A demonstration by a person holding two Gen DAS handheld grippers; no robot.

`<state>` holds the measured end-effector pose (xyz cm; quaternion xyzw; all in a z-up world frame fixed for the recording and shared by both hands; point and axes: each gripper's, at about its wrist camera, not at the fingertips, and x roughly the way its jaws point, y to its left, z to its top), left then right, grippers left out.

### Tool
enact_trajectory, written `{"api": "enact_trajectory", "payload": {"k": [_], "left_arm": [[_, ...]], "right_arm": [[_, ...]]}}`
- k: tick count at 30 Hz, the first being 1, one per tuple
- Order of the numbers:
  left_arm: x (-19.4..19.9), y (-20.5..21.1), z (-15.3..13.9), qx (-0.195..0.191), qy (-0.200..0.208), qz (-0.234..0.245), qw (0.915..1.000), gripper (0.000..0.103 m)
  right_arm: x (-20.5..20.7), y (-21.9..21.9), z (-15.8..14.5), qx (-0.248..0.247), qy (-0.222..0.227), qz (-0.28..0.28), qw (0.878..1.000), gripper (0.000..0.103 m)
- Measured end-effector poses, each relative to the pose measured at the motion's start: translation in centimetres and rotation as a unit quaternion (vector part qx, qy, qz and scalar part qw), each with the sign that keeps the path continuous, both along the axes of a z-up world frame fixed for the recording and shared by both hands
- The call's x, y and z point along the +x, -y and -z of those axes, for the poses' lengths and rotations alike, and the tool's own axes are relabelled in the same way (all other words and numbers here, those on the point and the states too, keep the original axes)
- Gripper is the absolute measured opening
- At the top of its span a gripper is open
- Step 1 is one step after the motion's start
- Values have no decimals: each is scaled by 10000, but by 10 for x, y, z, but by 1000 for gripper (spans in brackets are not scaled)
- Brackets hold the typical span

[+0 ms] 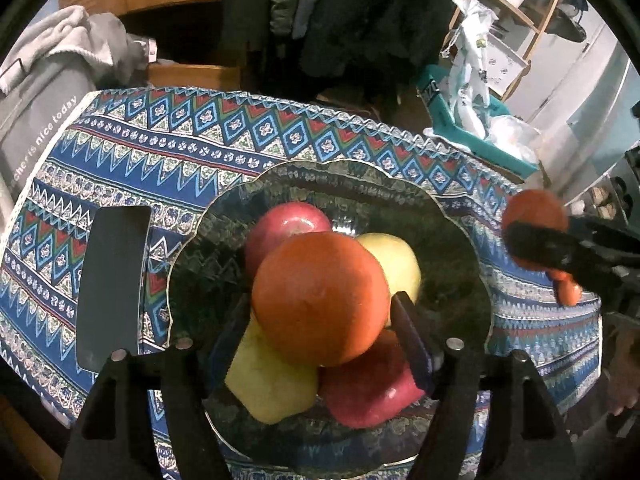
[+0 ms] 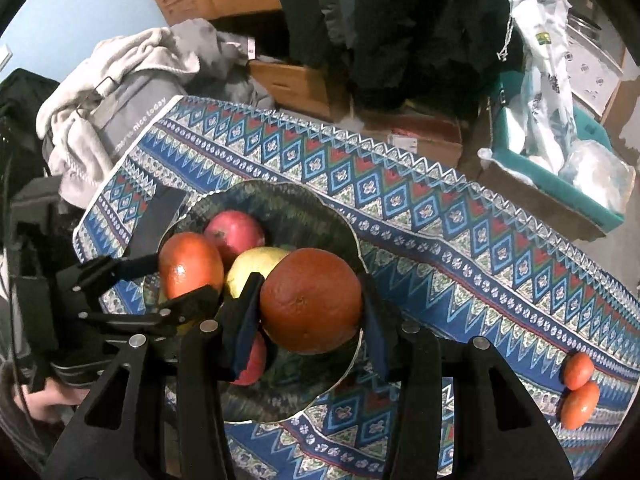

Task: Organize fruits
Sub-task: 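Open the left gripper over the bowl while the right gripper releases its orange into it, then withdraw both open tools from the bowl toward the two small oranges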

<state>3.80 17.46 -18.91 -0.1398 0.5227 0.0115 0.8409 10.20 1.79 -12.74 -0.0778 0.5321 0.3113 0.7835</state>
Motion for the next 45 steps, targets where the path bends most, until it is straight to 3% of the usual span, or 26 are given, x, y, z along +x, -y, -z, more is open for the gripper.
{"api": "enact_trajectory", "payload": {"k": [14,21,28,33,45], "left_arm": [[-22,-14,-16,90,-2,-268,9996,77],[-24,-12,-20,122,36,-248,9996,77],[-24,-7,-32,181,173,-225,9994,78],[-25,-2,-47,165,352,-200,9990,79],[-29,35,-106,487,1126,172,9923,87]], "right_arm": [[-15,-13,39,-298,-511,-312,9978,47],[-16,-11,39,-318,-512,-305,9977,47],[-12,6,17,-271,-197,-25,9994,47],[-11,17,-9,-262,220,182,9992,54],[-19,43,-72,37,900,496,9947,59]]}}
